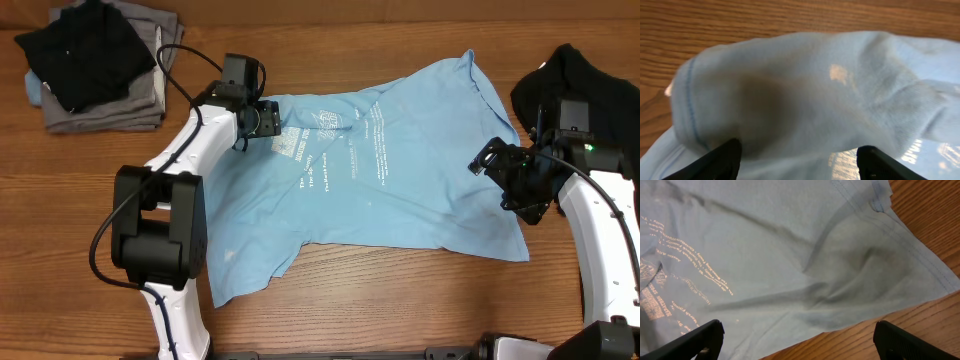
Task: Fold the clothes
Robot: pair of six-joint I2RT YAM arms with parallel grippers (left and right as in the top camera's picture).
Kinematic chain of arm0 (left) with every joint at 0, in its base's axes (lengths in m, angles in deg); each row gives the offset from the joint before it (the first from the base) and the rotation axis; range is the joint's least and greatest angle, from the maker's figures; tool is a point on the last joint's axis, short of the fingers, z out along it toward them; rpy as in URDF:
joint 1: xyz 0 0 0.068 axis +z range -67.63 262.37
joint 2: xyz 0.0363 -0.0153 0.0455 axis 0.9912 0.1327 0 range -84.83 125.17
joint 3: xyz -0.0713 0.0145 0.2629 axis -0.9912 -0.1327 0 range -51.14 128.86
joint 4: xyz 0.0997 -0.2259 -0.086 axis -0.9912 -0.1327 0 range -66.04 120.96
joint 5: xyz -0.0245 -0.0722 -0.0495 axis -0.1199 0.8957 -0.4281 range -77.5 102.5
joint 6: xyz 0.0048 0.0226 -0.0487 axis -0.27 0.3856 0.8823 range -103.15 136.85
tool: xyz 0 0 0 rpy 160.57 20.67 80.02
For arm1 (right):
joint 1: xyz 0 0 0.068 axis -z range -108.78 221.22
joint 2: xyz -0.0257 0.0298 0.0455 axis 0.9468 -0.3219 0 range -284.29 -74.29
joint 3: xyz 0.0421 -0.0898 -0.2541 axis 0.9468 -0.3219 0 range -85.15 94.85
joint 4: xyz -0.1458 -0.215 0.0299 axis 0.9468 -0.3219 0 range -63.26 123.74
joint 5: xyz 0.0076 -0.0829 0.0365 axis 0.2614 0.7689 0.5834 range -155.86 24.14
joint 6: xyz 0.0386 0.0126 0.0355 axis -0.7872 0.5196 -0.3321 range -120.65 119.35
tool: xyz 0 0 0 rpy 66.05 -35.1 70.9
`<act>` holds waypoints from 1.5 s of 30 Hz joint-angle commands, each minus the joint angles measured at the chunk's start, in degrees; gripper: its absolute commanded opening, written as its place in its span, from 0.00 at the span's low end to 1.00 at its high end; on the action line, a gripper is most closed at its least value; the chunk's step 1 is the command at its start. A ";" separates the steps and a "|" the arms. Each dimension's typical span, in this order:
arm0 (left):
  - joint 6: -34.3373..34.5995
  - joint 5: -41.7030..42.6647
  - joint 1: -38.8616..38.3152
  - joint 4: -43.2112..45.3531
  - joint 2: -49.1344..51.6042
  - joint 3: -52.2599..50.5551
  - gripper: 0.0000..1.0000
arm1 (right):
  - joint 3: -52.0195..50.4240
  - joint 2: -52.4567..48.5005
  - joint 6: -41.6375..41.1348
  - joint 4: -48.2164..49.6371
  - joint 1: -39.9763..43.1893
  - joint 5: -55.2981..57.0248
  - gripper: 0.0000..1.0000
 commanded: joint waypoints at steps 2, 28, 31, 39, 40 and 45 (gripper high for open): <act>-3.50 0.26 -0.55 2.64 2.29 0.90 0.73 | -0.26 -0.07 0.26 0.17 -0.28 -0.31 1.00; -12.04 -13.16 -0.26 21.53 2.29 8.83 0.04 | -0.26 -0.07 0.24 1.05 -0.28 -0.28 0.96; -11.98 -13.09 -0.28 29.46 2.60 8.90 0.23 | -0.26 -0.07 0.24 1.16 -0.28 -0.31 0.96; -12.04 -13.31 -0.26 29.77 2.89 8.90 1.00 | -0.26 -0.07 0.26 1.07 -0.28 -0.28 0.98; -12.02 -13.60 -0.26 28.20 2.86 8.90 1.00 | -0.26 -0.07 0.26 1.33 -0.28 -0.28 0.98; -12.02 -15.28 -0.28 18.16 2.40 8.92 1.00 | -0.26 -0.07 1.68 4.92 -0.28 -0.31 0.98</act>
